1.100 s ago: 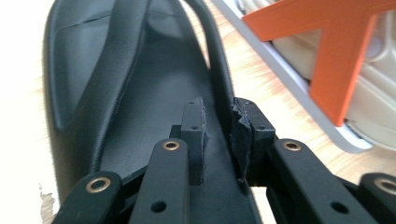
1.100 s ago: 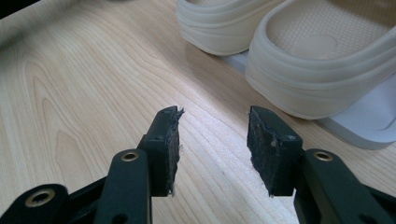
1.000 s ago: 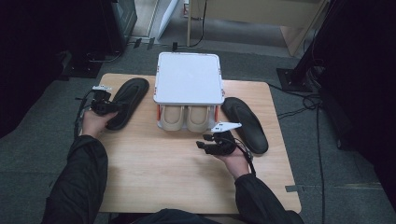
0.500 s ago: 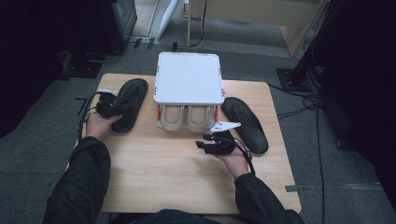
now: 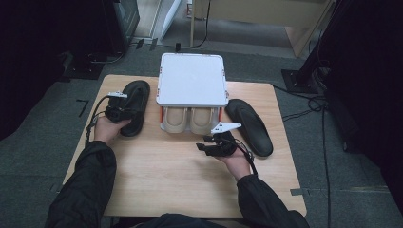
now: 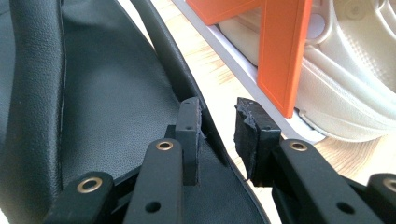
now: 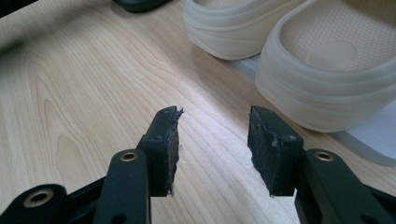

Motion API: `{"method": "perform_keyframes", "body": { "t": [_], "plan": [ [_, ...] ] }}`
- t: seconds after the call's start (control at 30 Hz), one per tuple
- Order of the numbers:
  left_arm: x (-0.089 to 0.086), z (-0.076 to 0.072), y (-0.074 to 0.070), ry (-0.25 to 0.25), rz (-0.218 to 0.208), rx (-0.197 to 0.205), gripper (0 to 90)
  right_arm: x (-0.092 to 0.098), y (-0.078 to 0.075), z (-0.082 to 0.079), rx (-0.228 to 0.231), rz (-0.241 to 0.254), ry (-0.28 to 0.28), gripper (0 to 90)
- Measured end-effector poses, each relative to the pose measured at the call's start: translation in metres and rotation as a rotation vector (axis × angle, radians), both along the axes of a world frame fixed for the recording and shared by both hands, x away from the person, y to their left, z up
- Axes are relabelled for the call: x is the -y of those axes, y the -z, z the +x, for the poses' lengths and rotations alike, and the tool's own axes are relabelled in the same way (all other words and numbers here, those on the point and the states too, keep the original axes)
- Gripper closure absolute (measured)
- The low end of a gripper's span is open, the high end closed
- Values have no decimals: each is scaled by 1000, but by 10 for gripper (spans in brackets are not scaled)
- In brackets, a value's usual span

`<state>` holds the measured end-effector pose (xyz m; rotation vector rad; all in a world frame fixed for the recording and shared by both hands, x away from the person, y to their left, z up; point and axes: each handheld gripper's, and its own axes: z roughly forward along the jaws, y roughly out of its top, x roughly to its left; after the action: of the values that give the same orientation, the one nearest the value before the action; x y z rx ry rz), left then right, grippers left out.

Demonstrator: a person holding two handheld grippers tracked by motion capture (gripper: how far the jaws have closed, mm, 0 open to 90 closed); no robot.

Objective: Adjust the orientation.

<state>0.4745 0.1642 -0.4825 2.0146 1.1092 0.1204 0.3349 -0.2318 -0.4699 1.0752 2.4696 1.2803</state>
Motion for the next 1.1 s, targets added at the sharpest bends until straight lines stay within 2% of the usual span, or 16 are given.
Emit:
{"method": "perform_keyframes", "body": {
  "t": [0.1, 0.17, 0.27, 0.3, 0.4, 0.53, 0.7, 0.83, 0.93, 1.03, 1.1],
  "plan": [
    [3, 0, 0, 9, 4, 1, 713, -1, 0, 0, 0, -2, -4, 537],
    [6, 0, 1, 12, -17, -9, 704, -1, 0, 1, 2, -1, -3, 537],
    [8, 0, 0, 15, -29, -10, 701, -1, 0, 1, 2, -4, -4, 537],
    [11, -1, -2, 29, -39, -8, 701, -1, 0, 1, 3, -3, -3, 537],
    [16, -1, -7, 24, -4, 16, 674, -1, 0, 1, 4, -3, -3, 537],
    [13, -2, -13, 19, 16, 24, 643, 0, -1, 1, 4, -1, -1, 537],
    [-4, -5, -24, -8, 11, 48, 592, 1, -1, 0, 2, -1, 2, 537],
    [-20, -5, -26, -39, 16, 36, 567, 0, -1, 0, 4, -2, -1, 537],
    [-31, -3, -25, -73, 19, 44, 534, -1, 0, 0, -2, -4, -1, 537],
    [-40, 0, -23, -101, 14, 20, 532, -1, 0, 0, -3, -5, -3, 536],
    [-45, 4, -23, -111, 25, 9, 531, -1, 0, 0, -4, -5, -1, 536]
  ]
}}
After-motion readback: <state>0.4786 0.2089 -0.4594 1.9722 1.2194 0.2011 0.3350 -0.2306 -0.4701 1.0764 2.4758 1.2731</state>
